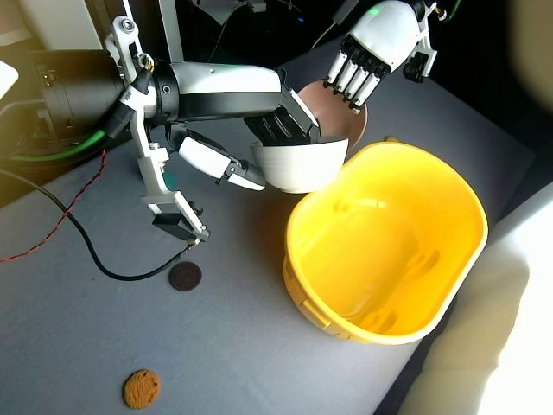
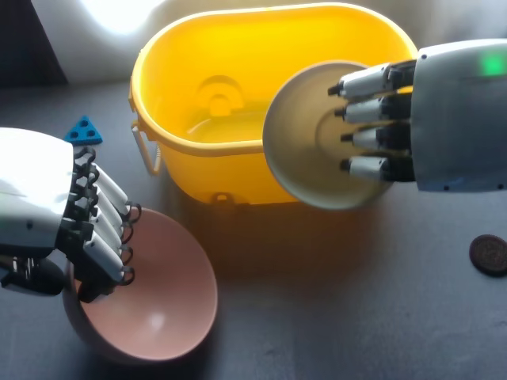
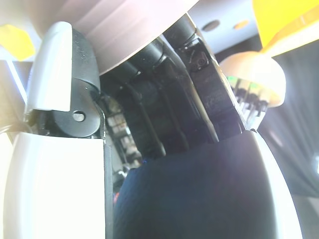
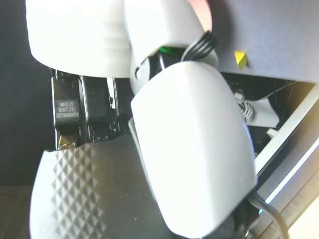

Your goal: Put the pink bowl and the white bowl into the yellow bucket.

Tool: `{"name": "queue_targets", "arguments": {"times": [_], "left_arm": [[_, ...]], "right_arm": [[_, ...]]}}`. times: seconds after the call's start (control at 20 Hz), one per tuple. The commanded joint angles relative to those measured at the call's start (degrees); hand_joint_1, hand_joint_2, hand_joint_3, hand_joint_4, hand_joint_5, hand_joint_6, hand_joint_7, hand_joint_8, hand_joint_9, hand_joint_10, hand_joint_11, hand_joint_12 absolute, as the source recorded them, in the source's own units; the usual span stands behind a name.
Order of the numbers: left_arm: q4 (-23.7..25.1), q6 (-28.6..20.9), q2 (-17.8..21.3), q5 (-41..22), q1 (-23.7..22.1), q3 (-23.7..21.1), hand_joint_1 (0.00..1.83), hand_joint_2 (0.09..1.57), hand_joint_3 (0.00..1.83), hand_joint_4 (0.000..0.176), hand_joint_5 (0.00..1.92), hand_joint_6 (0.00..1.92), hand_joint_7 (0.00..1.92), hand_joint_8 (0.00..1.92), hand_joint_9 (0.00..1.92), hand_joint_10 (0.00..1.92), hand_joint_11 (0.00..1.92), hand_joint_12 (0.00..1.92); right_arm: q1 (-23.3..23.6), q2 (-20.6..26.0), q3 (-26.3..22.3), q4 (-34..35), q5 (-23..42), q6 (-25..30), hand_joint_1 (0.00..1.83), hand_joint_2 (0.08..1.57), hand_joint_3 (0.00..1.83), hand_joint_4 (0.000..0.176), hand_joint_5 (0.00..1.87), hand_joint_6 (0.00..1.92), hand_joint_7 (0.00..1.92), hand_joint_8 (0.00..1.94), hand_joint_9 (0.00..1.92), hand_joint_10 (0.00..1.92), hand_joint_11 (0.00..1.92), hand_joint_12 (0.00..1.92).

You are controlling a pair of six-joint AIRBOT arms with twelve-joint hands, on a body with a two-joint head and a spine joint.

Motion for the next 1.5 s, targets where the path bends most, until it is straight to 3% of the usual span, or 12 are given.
{"name": "queue_targets", "arguments": {"times": [0.0,0.25,0.3,0.65,1.0,1.2,1.45], "left_arm": [[-4.87,-0.30,0.84,-4.03,-0.84,0.40,1.38,1.11,0.00,0.000,0.90,1.03,0.97,1.05,0.96,1.08,0.80,0.93],[-5.40,-1.33,0.55,-5.16,-1.70,2.22,1.38,1.10,0.00,0.000,0.93,0.96,1.00,1.01,0.96,1.08,0.78,0.92],[-5.63,-1.50,0.57,-5.33,-1.84,2.49,1.38,1.11,0.00,0.000,0.90,1.02,0.96,1.05,0.96,1.09,0.79,0.93],[-9.09,-2.90,0.85,-8.53,-3.56,4.61,1.38,1.10,0.00,0.000,0.91,0.99,1.00,1.01,0.97,1.06,0.80,0.92],[-13.41,-4.24,1.03,-10.49,-4.90,6.25,1.38,1.10,0.00,0.000,0.92,1.00,1.02,0.98,0.97,1.06,0.80,0.88],[-15.45,-4.80,1.75,-11.68,-5.22,6.63,1.37,1.12,0.00,0.000,0.86,1.08,0.99,1.06,0.91,1.12,0.75,0.90],[-17.35,-5.76,1.49,-12.55,-6.40,8.50,1.37,1.14,0.00,0.000,0.80,1.15,0.96,1.10,0.91,1.13,0.76,0.84]], "right_arm": [[0.56,0.66,0.25,4.52,2.69,-2.99,1.37,1.12,0.00,0.000,0.96,1.08,1.04,0.76,0.84,1.24,0.72,1.03],[-0.25,0.04,0.41,12.19,2.00,-15.55,1.37,1.11,0.00,0.000,0.97,1.06,1.04,0.75,0.86,1.21,0.71,1.05],[-0.37,-0.09,0.47,13.21,2.00,-17.43,1.37,1.10,0.00,0.000,0.98,1.04,1.08,0.70,0.86,1.20,0.74,1.03],[-0.96,-0.52,1.40,15.74,2.48,-21.14,1.37,1.10,0.00,0.000,0.99,1.03,1.07,0.71,0.87,1.19,0.76,1.02],[-1.34,-2.01,4.02,18.47,2.66,-21.22,1.37,1.11,0.00,0.000,0.97,1.06,1.04,0.76,0.86,1.22,0.73,1.04],[-2.41,-4.09,6.56,22.38,2.21,-21.16,1.37,1.12,0.00,0.000,0.97,1.06,1.01,0.79,0.85,1.23,0.71,1.06],[-1.75,-6.54,9.88,28.74,0.21,-16.11,1.37,1.12,0.00,0.000,0.95,1.09,1.05,0.75,0.83,1.25,0.70,1.04]]}}
